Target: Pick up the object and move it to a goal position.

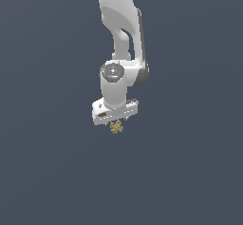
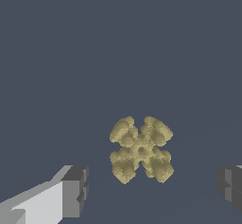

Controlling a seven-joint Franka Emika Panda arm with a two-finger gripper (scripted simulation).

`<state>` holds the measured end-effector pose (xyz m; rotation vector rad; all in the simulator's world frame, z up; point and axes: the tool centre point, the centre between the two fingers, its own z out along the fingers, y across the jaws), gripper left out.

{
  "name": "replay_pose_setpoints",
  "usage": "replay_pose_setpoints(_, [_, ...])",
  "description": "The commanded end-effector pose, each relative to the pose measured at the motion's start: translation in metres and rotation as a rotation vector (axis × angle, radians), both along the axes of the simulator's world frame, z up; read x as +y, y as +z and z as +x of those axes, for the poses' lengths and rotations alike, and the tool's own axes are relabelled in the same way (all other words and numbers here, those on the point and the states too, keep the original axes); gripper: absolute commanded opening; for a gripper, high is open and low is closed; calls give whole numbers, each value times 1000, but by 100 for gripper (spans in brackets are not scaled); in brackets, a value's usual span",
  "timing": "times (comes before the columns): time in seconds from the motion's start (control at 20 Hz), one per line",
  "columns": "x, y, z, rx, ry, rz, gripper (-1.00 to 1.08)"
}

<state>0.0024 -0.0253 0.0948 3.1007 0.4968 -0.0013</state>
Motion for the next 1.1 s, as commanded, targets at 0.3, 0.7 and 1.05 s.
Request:
replay_pose_setpoints(0.3, [0, -5, 0, 0, 20, 1, 100])
replay_pose_setpoints(0.7, [0, -39, -1, 0, 23, 1, 100])
replay_pose_setpoints(1.05, [0, -55, 0, -1, 24, 1, 100])
